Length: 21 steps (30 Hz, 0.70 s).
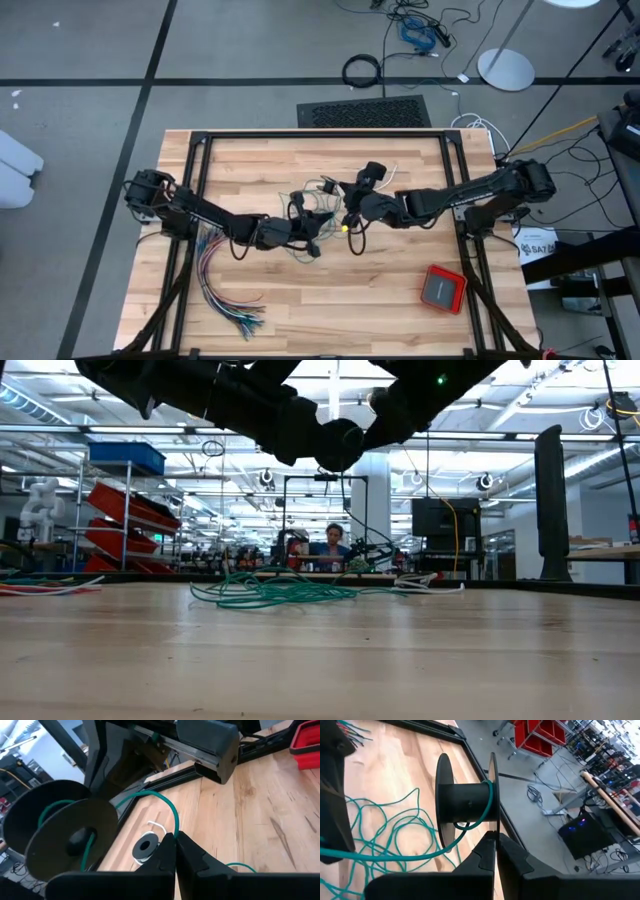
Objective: Coil cords
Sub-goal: Coil the green wire onto the spool
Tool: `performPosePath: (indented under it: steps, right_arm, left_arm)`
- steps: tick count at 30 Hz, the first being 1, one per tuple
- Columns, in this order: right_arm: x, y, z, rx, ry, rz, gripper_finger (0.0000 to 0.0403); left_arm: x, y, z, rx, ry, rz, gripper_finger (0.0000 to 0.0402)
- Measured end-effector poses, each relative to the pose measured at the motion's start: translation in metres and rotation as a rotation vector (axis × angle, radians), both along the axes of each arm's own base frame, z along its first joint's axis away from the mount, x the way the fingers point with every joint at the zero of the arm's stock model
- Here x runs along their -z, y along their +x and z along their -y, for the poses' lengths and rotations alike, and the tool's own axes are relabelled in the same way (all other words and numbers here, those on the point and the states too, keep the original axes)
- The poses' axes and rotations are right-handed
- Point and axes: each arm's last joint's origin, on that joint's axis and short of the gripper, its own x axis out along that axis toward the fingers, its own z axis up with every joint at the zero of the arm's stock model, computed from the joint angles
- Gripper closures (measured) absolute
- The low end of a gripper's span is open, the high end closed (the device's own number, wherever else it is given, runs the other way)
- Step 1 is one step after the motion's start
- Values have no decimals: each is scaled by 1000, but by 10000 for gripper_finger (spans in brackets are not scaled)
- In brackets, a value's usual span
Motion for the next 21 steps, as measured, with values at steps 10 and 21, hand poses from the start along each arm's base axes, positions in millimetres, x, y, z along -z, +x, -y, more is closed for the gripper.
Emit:
performPosePath:
  steps: [10, 21]
  right_arm:
    - [12, -8, 2, 67, 3, -103, 403]
    - [18, -14, -5, 72, 25, -157, 403]
  left_arm:
    - [-10, -3, -1, -17, 25, 17, 401]
    - [-23, -15, -9, -128, 128, -59, 402]
